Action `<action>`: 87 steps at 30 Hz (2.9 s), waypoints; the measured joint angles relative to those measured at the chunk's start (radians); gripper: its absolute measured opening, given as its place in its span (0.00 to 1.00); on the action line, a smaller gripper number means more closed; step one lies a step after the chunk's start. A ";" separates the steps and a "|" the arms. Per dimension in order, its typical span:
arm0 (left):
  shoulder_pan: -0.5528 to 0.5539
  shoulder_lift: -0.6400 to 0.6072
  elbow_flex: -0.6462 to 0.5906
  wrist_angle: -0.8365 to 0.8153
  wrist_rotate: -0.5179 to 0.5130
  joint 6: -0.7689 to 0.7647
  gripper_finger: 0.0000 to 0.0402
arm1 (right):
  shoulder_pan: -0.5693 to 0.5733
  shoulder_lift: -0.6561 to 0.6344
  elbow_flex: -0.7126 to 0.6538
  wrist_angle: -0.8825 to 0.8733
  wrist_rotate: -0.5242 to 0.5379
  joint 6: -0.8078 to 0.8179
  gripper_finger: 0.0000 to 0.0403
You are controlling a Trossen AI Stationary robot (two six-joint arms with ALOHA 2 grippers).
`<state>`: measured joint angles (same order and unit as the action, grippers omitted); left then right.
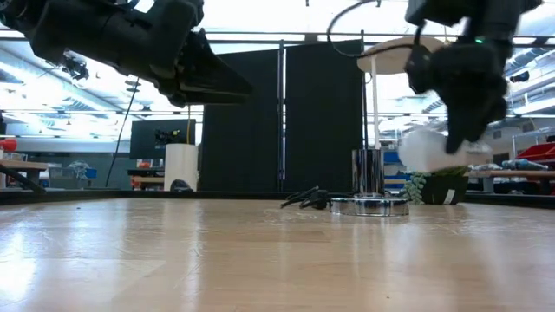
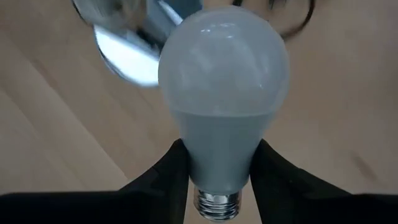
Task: Screw lightbulb
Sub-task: Move the lightbulb, then return to Home Position
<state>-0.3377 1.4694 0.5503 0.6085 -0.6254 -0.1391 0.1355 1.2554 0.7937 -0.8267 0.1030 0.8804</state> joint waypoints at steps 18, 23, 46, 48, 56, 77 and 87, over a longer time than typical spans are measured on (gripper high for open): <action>-0.074 -0.346 -0.032 -0.486 0.105 -0.097 0.63 | 0.185 0.003 -0.219 0.295 -0.021 0.144 0.38; -0.078 -0.353 -0.128 -0.439 0.185 -0.193 0.63 | 0.185 0.001 -0.267 0.346 -0.014 0.139 0.38; -0.080 -0.603 -0.433 -0.357 0.460 -0.288 0.02 | 0.221 0.004 -0.287 0.405 0.126 0.045 0.58; -0.082 -0.641 -0.460 -0.352 0.479 -0.292 0.02 | 0.236 0.004 -0.287 0.414 0.154 0.024 0.59; -0.084 -0.767 -0.542 -0.315 0.530 -0.299 0.01 | 0.265 0.004 -0.287 0.428 0.191 0.015 0.59; -0.084 -0.770 -0.542 -0.422 0.524 -0.368 0.01 | 0.304 -0.144 -0.286 0.419 0.243 -0.037 0.59; -0.082 -0.770 -0.542 -0.419 0.529 -0.449 0.02 | 0.415 -0.185 -0.285 0.468 0.379 -0.140 0.59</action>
<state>-0.4198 0.6994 0.0078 0.1891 -0.0969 -0.5879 0.5507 1.0708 0.5087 -0.3588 0.4817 0.7400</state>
